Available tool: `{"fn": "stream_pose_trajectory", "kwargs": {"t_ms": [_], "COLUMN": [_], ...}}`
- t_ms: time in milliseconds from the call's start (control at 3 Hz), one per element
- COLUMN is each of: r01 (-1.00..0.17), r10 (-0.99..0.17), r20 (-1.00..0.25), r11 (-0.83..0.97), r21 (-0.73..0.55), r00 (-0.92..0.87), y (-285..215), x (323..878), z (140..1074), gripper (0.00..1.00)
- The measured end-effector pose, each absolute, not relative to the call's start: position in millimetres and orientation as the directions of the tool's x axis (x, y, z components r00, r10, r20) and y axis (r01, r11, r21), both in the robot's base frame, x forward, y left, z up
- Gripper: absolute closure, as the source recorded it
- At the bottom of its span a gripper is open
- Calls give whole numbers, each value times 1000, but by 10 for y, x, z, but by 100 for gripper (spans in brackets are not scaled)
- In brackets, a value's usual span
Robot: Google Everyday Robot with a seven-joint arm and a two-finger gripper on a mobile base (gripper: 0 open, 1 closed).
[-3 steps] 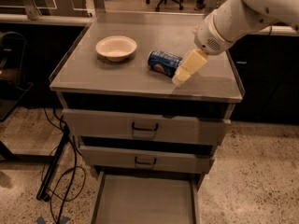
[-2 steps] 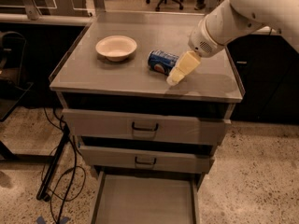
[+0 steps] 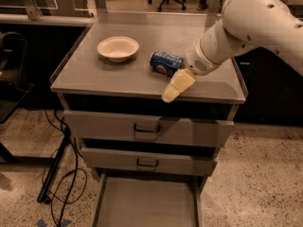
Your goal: Place pepsi can into bottom drawer
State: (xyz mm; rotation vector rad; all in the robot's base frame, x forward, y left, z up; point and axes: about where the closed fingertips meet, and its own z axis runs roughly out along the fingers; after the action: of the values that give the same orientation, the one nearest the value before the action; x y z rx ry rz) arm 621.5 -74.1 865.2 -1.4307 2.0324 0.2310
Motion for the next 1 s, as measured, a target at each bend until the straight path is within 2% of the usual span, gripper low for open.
{"fn": "stream_pose_trajectory", "kwargs": {"t_ms": [667,1000], "r01": [-882,-882], "r10": [-799,-797], "r20": [-571,-574], "r11": [393,393], "r21": [-260,-261], "r00": [-187,-186], "y": [-623,-608], "x": [6941,6975], "z": [8570,8573], "gripper": [0,0]}}
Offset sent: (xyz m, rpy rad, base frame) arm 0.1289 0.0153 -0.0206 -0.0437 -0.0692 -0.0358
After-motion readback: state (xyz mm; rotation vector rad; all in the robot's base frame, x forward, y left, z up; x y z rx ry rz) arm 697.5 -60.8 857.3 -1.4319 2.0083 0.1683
